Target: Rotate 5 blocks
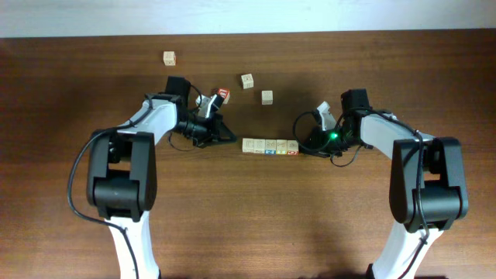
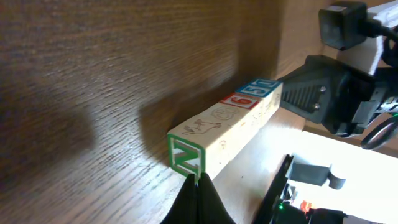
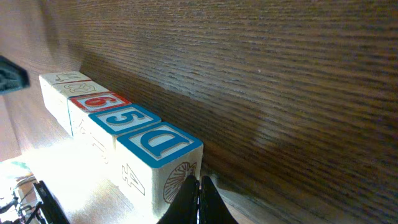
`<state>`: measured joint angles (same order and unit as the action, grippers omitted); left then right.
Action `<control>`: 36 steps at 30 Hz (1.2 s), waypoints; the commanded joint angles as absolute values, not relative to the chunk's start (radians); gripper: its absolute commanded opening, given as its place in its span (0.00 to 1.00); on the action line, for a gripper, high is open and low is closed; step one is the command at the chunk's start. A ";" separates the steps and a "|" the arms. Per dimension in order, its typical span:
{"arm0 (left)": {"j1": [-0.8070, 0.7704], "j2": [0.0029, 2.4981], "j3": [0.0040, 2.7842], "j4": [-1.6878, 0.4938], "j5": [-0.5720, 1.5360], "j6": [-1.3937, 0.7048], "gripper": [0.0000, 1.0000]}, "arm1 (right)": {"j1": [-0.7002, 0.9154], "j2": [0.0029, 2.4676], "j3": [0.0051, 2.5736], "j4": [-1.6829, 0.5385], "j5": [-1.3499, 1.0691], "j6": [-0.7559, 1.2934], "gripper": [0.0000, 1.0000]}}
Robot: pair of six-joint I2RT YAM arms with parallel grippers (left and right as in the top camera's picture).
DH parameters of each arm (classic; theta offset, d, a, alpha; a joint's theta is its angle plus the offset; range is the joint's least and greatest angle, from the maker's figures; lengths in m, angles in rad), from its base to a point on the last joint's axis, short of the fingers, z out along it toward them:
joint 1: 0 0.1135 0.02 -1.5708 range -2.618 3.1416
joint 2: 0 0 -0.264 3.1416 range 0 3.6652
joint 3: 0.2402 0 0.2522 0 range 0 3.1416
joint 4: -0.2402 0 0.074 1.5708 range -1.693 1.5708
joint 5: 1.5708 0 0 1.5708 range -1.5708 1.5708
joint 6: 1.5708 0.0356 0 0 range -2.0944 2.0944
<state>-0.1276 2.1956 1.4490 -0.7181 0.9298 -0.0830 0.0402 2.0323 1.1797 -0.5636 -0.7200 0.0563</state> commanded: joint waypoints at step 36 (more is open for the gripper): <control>-0.185 2.218 1.441 -0.699 0.859 -0.168 0.00 | 0.052 2.038 1.177 -0.564 -0.729 0.060 0.04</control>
<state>-0.1913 2.2044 1.4471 -0.7055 0.8413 -0.1616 0.0406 2.0323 1.1797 -0.5636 -0.7197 0.0563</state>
